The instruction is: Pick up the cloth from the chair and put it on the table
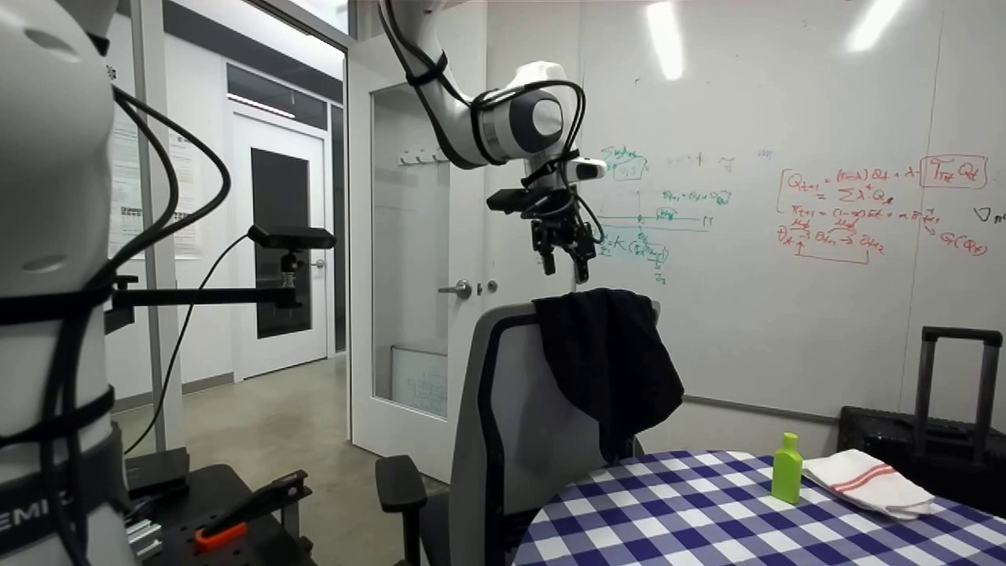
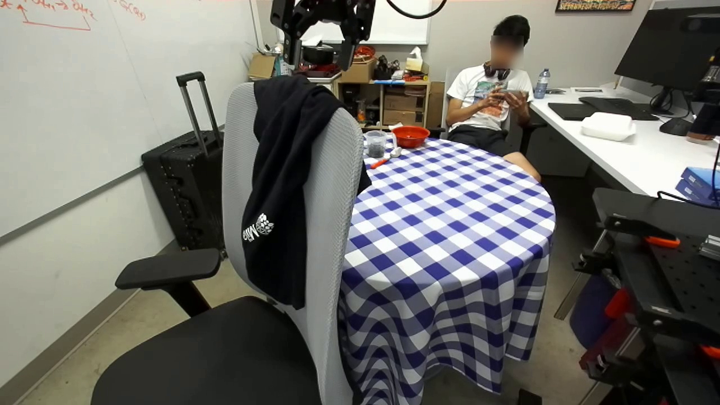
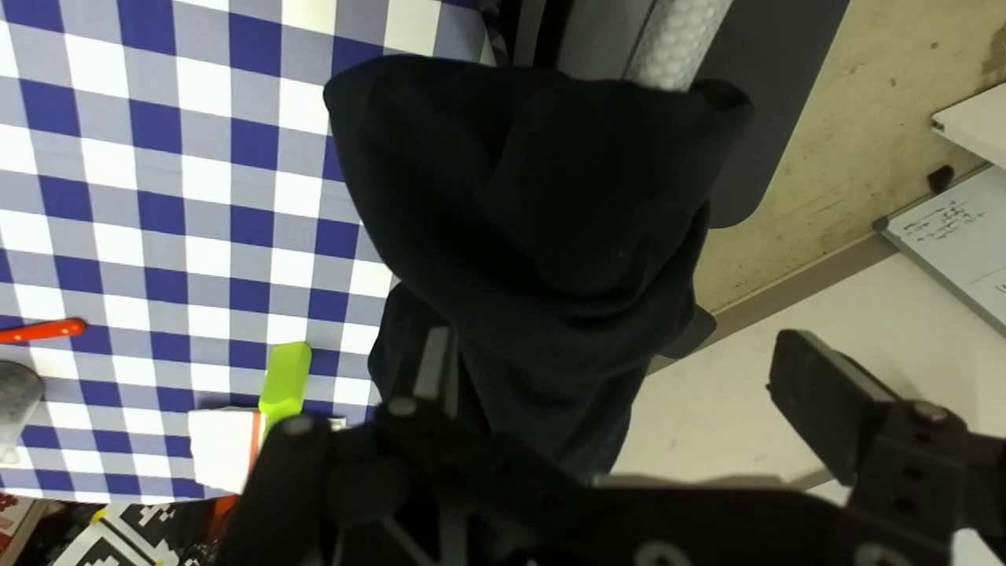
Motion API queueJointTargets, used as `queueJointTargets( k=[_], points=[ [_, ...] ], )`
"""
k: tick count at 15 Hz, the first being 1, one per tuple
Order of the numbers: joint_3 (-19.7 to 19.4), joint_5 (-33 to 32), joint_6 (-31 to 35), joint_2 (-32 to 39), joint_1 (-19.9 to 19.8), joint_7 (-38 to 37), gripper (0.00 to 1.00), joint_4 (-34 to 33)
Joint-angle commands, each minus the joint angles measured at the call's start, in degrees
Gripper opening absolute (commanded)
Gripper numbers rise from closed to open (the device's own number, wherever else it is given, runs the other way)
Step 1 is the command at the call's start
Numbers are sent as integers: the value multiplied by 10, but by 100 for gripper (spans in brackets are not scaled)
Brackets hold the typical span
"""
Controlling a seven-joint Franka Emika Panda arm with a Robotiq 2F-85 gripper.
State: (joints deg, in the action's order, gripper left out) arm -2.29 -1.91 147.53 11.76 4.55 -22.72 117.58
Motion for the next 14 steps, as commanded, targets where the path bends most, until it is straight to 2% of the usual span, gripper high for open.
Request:
queueJointTargets(
  k=[1,3,5,14],
  points=[
    [-12,-37,21,38,7,-34,100,-20],
    [-17,-44,27,48,11,-40,100,-22],
    [-21,-49,32,54,14,-43,74,-25],
    [-27,-48,41,50,21,-40,6,-28]
  ],
)
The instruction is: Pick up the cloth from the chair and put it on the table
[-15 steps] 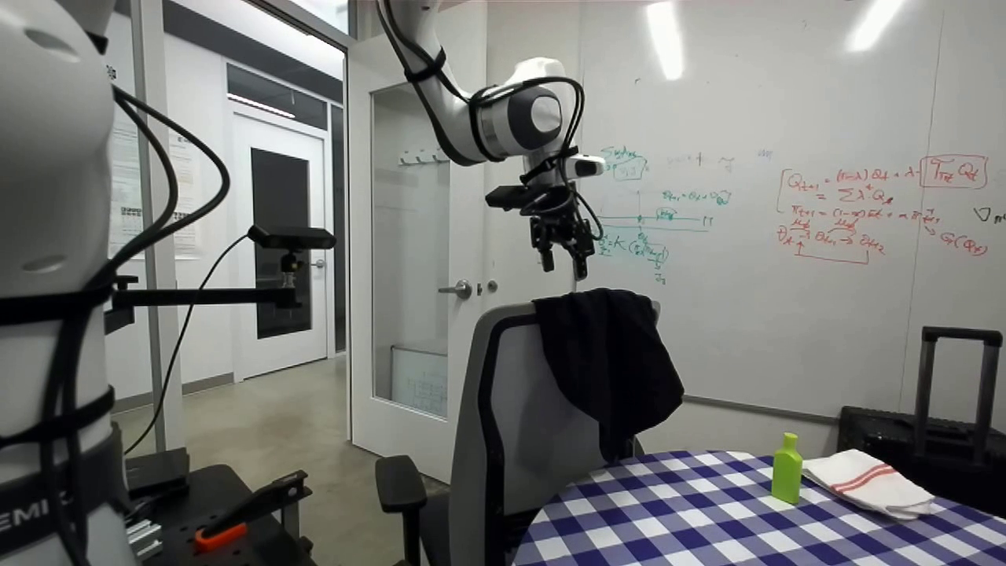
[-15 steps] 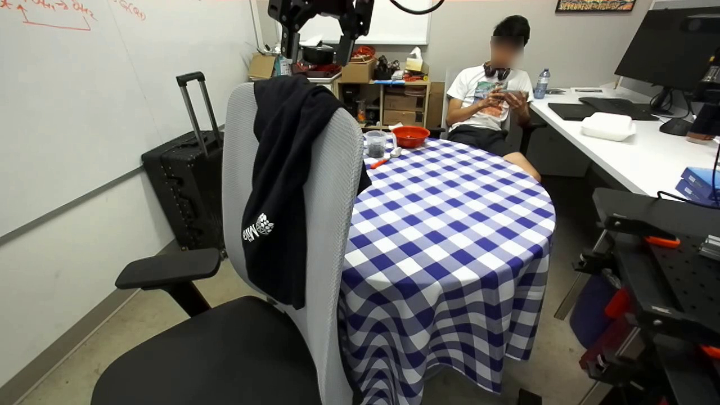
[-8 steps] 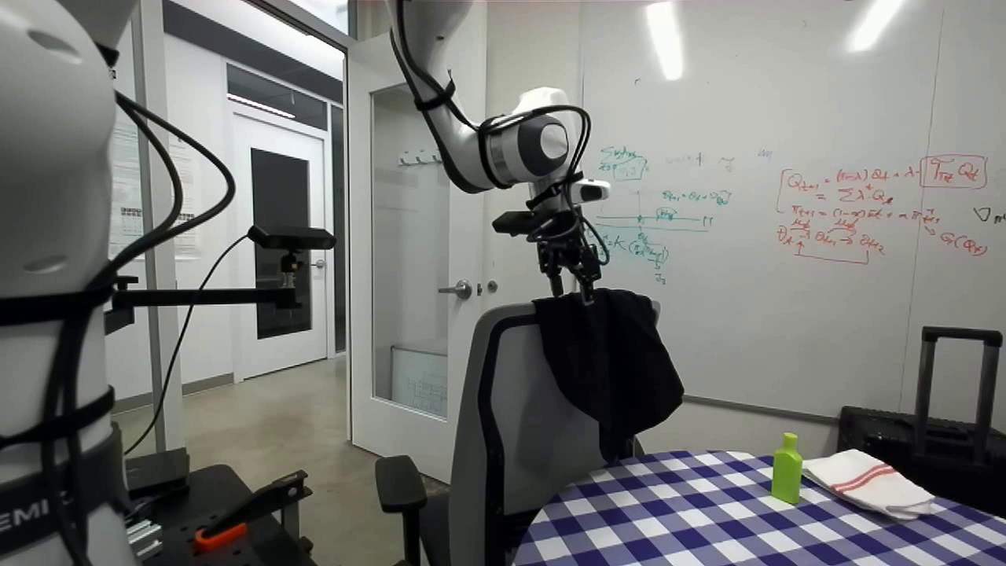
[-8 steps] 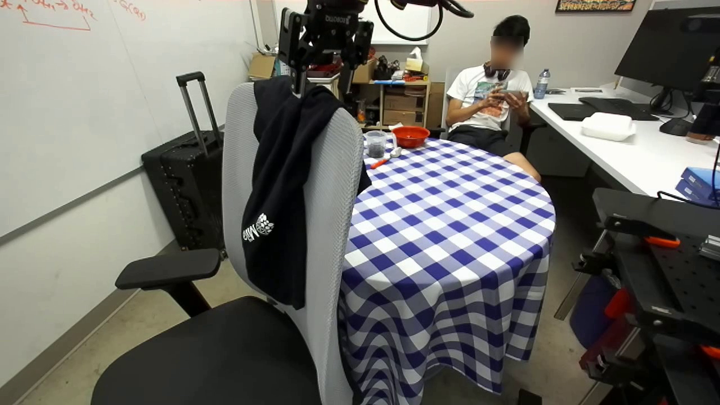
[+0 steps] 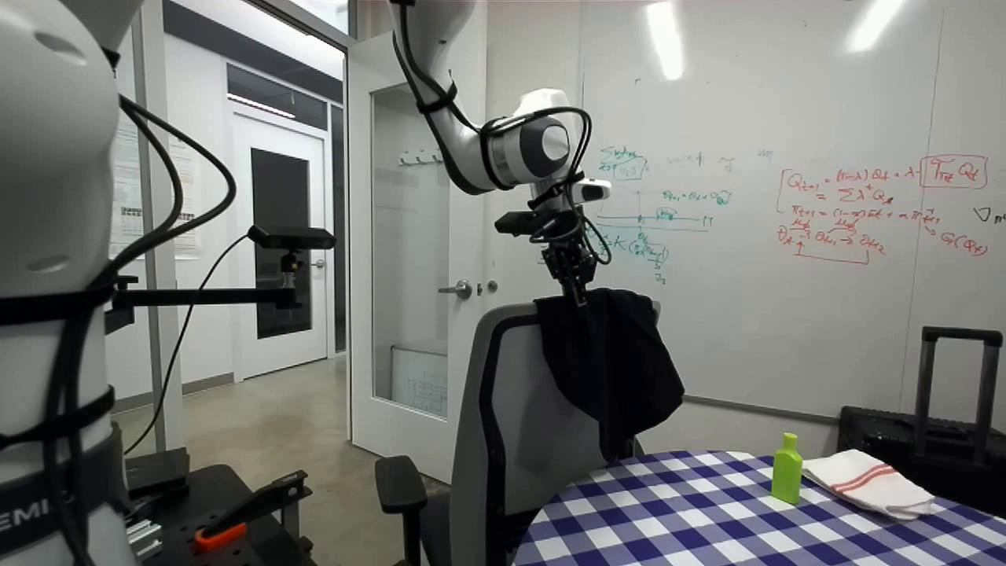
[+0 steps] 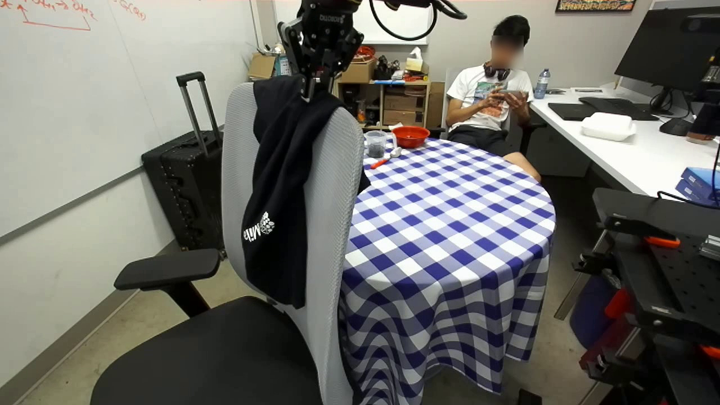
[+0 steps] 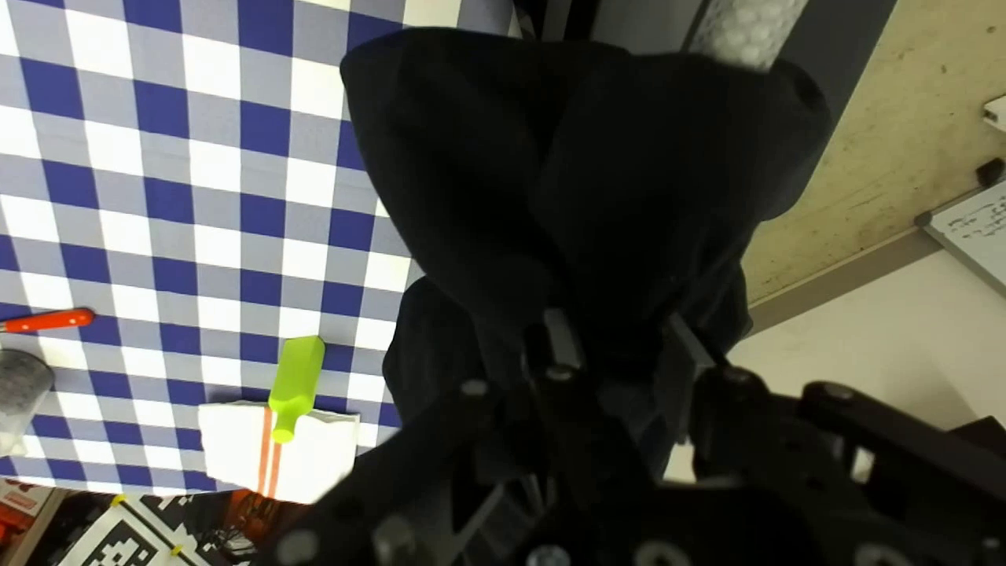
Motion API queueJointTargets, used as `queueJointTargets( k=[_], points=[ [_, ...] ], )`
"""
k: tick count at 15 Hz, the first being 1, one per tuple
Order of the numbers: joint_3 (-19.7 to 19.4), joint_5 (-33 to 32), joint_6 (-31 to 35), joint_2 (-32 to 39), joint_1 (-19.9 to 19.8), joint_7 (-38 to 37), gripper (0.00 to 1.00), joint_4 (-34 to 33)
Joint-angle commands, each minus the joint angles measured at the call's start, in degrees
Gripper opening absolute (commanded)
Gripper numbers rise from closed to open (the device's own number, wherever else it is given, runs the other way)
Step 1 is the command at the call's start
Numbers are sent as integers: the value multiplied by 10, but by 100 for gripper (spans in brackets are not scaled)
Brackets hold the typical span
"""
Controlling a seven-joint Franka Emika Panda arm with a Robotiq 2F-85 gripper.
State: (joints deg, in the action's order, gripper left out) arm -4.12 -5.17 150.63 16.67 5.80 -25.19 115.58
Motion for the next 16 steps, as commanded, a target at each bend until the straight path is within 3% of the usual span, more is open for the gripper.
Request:
queueJointTargets(
  k=[1,4,7,8,15,16],
  points=[
    [-8,-14,9,-3,8,-16,5,-9],
    [1,-1,0,-20,4,3,7,-7],
    [14,25,-8,-44,-10,43,0,-2],
    [19,34,-7,-53,-14,54,3,2],
    [26,84,-109,-130,-49,187,3,-8],
    [20,66,-121,-132,-51,178,3,-12]
  ],
)
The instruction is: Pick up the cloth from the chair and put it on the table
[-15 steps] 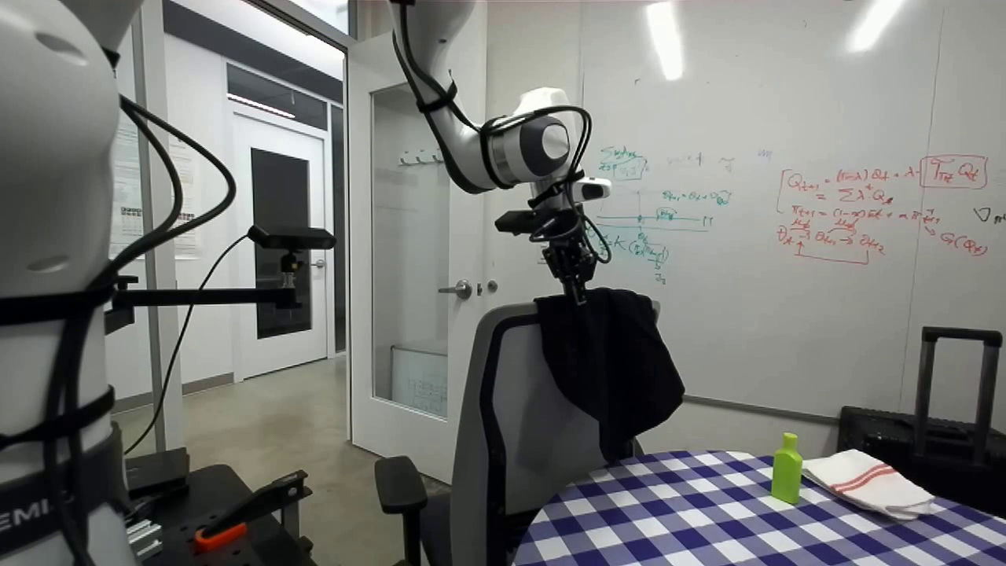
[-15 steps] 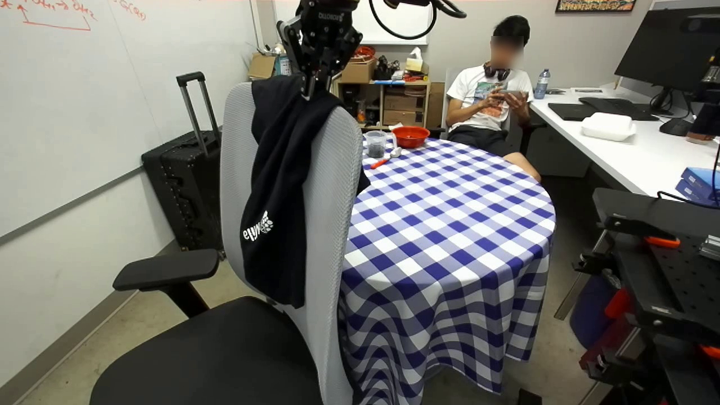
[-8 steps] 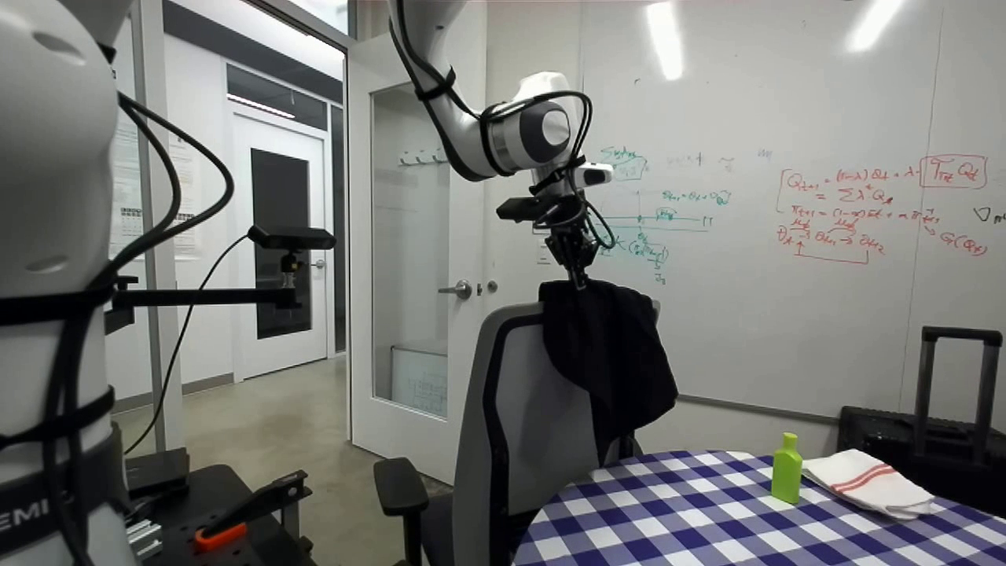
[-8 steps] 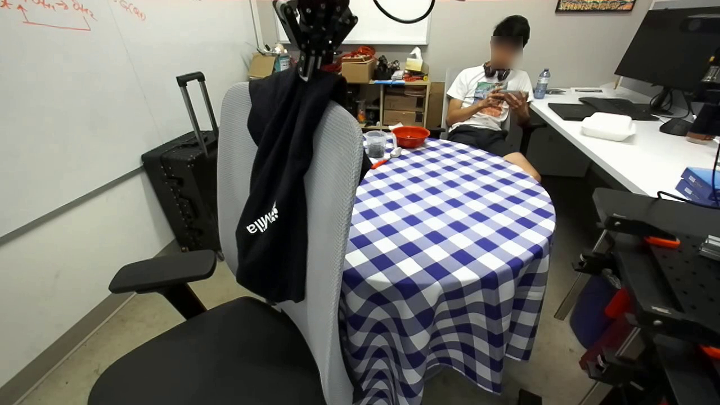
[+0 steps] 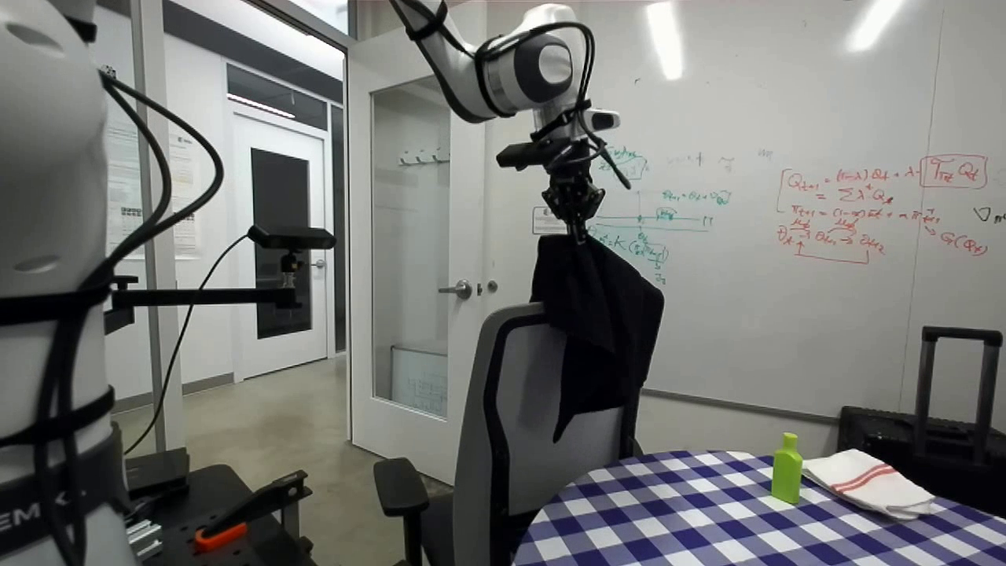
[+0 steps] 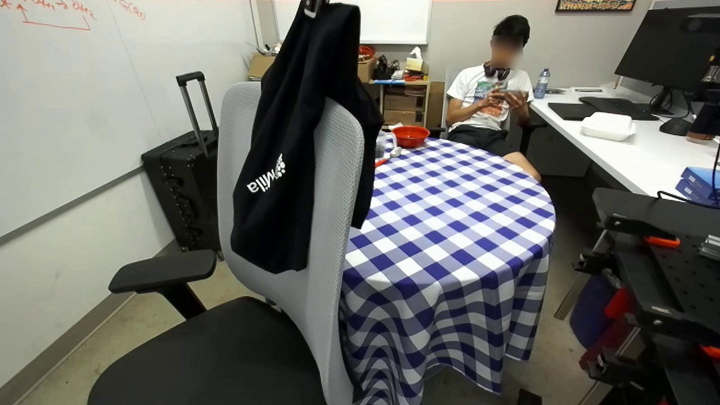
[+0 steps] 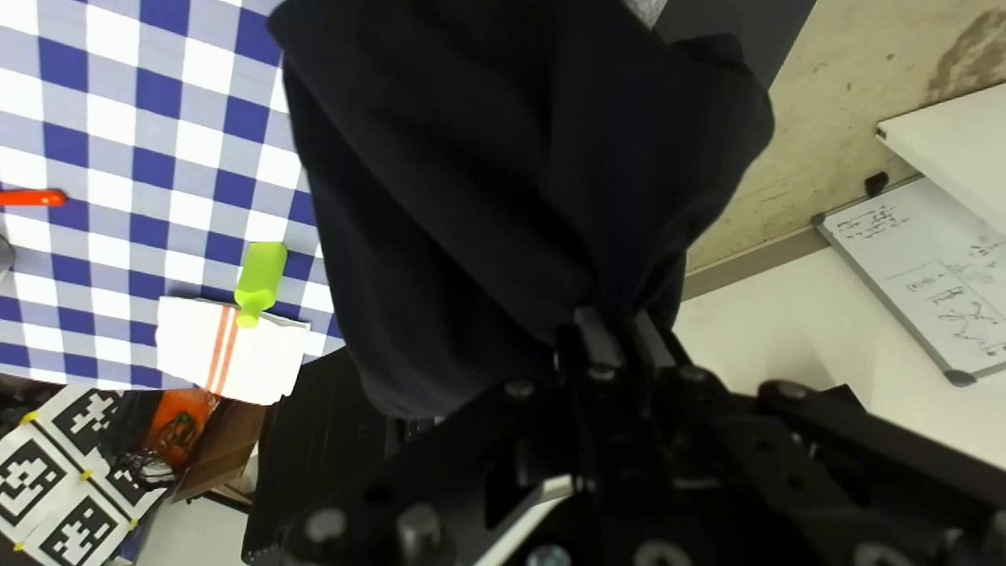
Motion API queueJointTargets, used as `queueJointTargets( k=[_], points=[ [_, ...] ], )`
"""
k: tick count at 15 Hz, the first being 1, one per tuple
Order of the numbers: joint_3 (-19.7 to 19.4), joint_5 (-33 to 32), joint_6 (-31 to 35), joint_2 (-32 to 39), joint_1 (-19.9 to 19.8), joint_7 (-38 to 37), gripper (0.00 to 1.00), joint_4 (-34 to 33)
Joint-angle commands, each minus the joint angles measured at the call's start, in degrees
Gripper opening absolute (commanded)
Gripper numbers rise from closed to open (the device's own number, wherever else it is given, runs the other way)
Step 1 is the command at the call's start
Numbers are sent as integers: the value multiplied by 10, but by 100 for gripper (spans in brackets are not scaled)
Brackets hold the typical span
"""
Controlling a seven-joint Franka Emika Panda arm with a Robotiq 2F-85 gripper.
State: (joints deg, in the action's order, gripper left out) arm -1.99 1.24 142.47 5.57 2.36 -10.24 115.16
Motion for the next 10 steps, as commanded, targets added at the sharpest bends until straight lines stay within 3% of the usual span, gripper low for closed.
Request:
queueJointTargets(
  k=[1,3,9,10],
  points=[
    [-3,-5,-48,-24,-21,28,3,-6],
    [-8,-40,-50,-23,-27,3,3,-2],
    [2,-49,-44,38,-20,-15,3,-33],
    [1,-32,-41,9,-25,9,7,-4]
  ],
)
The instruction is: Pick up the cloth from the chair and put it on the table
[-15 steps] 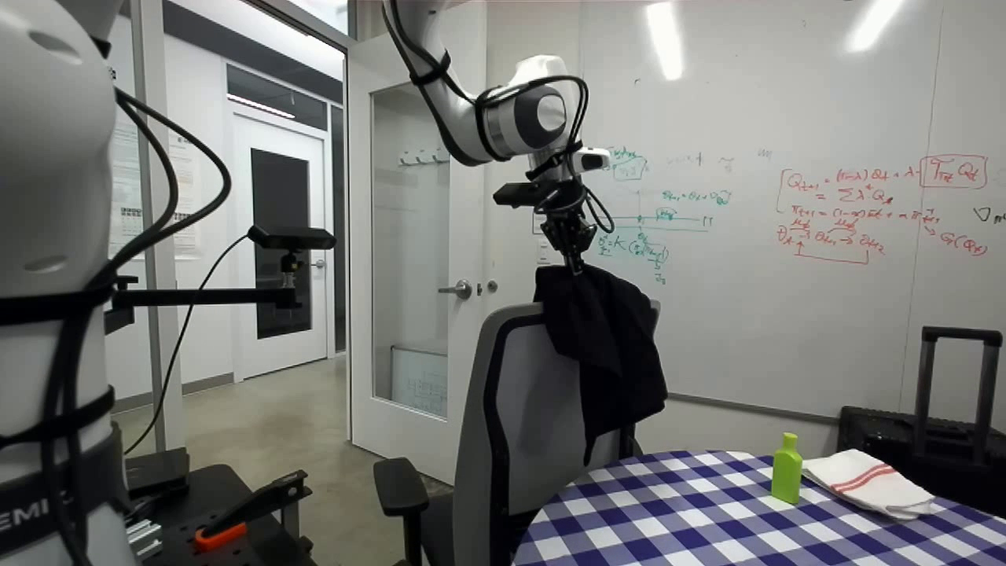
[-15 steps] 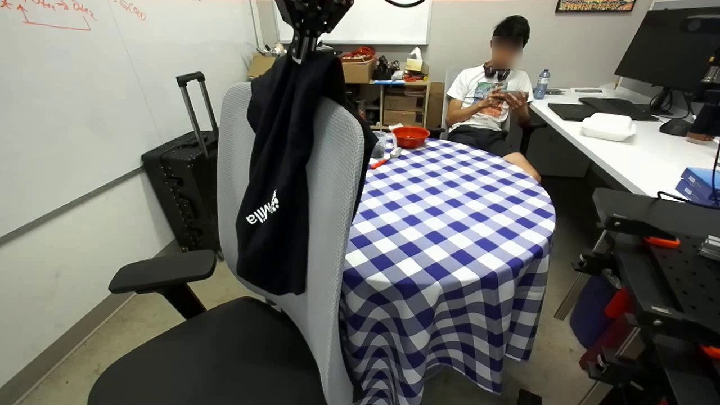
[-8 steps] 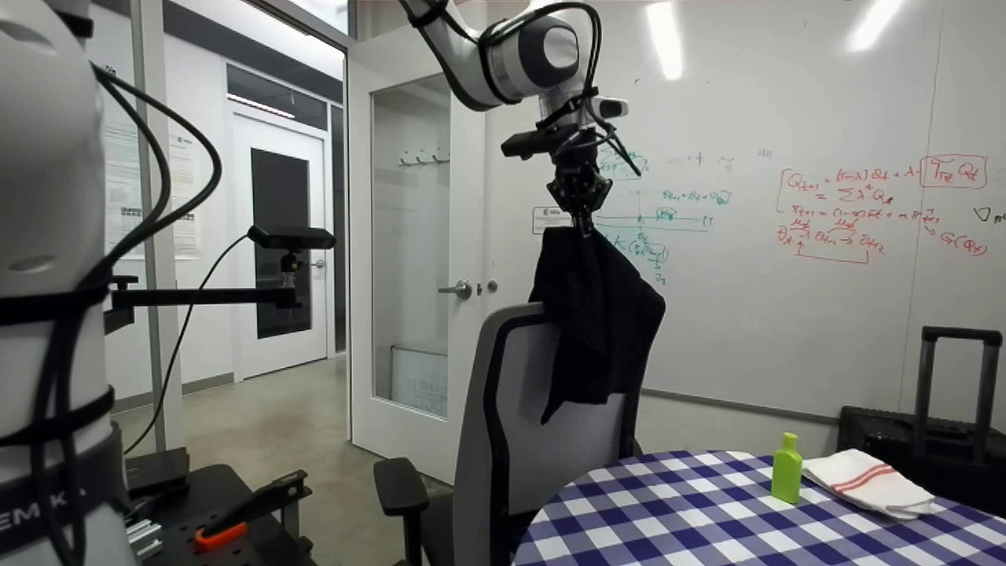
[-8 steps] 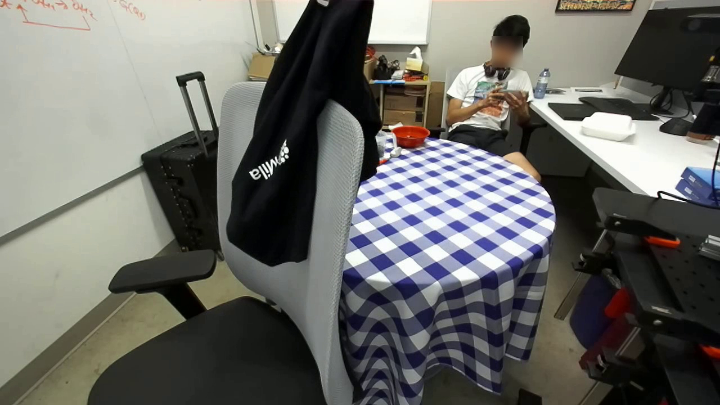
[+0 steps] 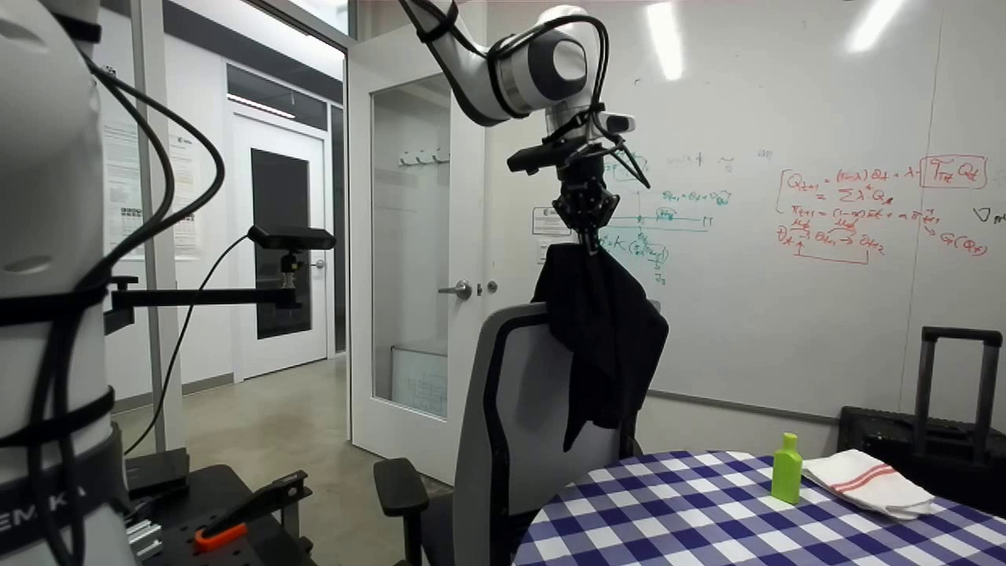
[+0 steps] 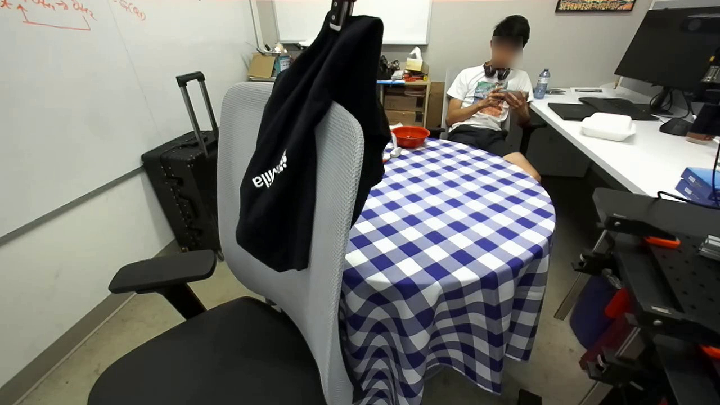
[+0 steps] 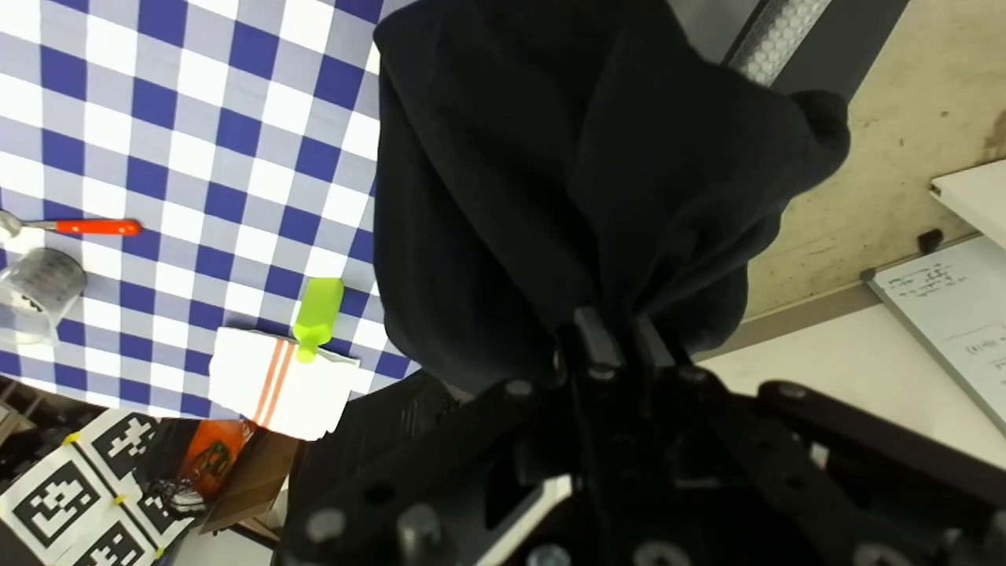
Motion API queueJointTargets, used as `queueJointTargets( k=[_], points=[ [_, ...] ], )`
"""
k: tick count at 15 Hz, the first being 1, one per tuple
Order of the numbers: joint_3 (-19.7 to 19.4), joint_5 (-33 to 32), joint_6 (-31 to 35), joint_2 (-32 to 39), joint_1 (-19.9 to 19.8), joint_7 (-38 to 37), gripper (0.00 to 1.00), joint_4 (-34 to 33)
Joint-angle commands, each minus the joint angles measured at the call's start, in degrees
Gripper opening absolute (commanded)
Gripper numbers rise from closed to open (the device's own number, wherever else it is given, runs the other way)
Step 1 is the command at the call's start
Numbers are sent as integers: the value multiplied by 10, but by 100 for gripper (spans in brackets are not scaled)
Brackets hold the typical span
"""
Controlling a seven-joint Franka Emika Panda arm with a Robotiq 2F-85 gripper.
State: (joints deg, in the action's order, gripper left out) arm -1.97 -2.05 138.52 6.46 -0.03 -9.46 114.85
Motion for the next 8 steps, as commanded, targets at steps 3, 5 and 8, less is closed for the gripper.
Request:
queueJointTargets(
  k=[3,5,8],
  points=[
    [1,-5,-1,23,2,-8,7,-13],
    [1,-5,-1,27,2,-8,2,-17],
    [3,-56,37,75,25,-60,2,-33]
  ],
)
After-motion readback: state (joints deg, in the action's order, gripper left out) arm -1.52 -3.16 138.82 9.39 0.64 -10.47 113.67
